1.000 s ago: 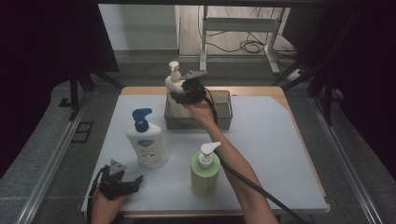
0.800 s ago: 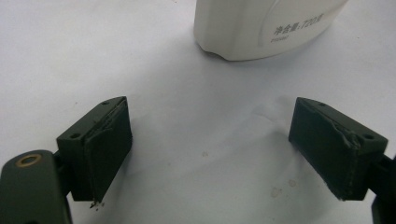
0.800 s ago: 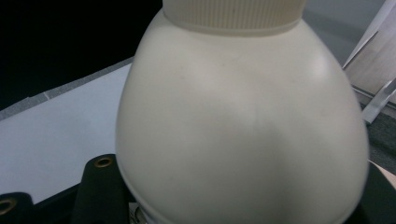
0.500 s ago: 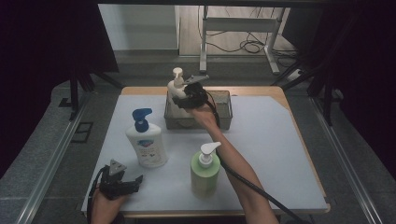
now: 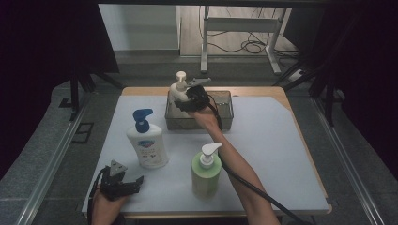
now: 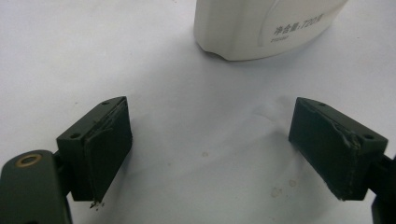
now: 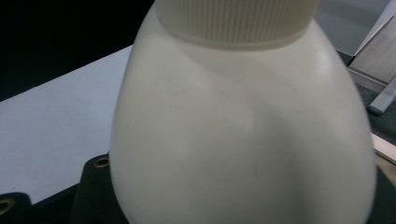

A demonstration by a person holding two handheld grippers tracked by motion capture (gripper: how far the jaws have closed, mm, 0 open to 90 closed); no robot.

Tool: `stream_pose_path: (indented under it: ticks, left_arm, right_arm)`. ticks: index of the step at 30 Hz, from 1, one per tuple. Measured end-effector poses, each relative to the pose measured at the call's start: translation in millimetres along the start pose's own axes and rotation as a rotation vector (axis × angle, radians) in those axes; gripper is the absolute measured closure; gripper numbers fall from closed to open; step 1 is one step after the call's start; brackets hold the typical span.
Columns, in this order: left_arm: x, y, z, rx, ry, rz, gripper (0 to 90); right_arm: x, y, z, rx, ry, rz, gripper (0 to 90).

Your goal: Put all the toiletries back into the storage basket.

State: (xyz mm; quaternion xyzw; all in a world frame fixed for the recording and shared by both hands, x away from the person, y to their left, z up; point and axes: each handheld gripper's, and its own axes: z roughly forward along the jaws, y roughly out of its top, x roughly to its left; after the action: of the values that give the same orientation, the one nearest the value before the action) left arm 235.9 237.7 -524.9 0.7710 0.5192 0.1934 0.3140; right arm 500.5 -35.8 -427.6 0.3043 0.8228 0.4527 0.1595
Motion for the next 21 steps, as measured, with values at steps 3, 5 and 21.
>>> stream_pose_path:
  ticks: [3, 5, 21]
  left_arm:
    - [0.0, 0.0, 0.0, 0.0, 0.0, 0.0, 12.9]
    - [-0.1, 0.0, 0.0, 0.0, 0.0, 0.0, 12.9]
    - [-0.1, 0.0, 0.1, 0.0, 0.0, 0.0, 12.9]
  right_arm:
    - [2.2, -0.7, -0.2, -0.001, -0.006, -0.015, 37.8]
    - [2.3, -1.0, -0.2, -0.002, -0.007, -0.016, 37.7]
    - [-6.1, -11.2, -10.7, 0.007, -0.006, -0.024, 20.7]
